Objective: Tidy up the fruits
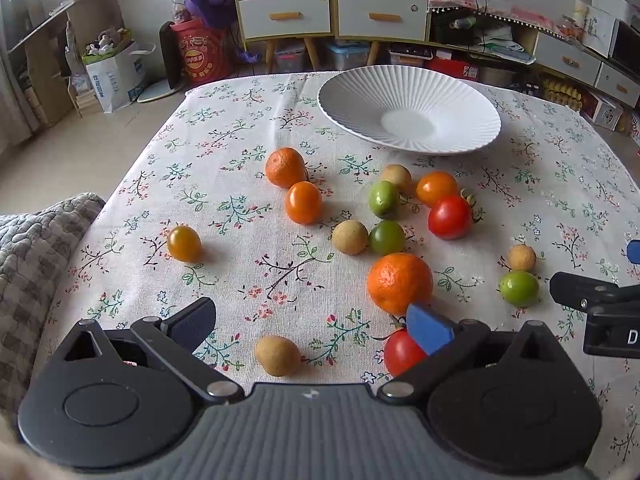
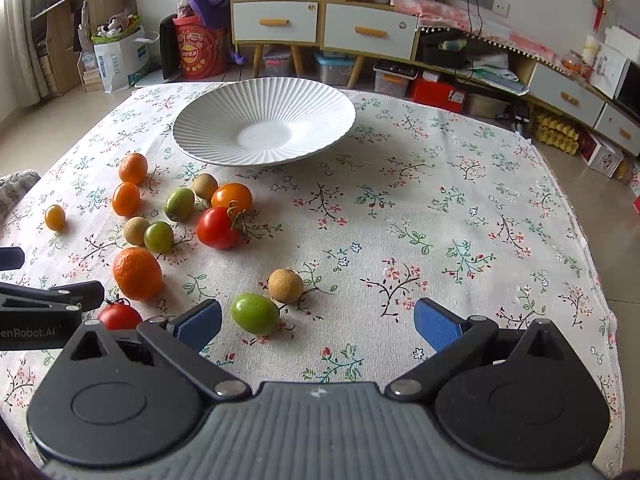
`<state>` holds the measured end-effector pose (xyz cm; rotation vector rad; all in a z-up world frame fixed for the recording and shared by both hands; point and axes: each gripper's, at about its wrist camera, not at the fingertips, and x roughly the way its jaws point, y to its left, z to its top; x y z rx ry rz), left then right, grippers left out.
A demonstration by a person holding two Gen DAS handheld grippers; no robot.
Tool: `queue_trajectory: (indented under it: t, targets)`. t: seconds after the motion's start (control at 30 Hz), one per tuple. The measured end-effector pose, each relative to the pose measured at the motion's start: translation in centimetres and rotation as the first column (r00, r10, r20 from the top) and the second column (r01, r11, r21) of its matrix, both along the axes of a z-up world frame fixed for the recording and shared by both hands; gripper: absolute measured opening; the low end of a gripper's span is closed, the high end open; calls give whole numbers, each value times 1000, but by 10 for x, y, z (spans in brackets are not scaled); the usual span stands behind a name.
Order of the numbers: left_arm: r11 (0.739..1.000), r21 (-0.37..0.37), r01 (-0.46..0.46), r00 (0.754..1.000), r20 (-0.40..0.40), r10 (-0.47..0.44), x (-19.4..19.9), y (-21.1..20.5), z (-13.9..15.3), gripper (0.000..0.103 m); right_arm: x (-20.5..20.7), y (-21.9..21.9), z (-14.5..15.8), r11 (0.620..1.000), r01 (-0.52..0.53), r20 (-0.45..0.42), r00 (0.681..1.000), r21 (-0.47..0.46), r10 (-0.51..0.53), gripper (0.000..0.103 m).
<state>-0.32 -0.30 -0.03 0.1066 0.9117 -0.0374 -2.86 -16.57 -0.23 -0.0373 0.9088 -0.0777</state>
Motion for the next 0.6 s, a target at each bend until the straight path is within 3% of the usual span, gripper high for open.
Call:
queue_trajectory:
  t: [0.6]
  targets:
    - [1000,-1,1,1000,1,-1,0,0,-1,99,0,0,-1,1000,0,-3,1000,-7,0,102]
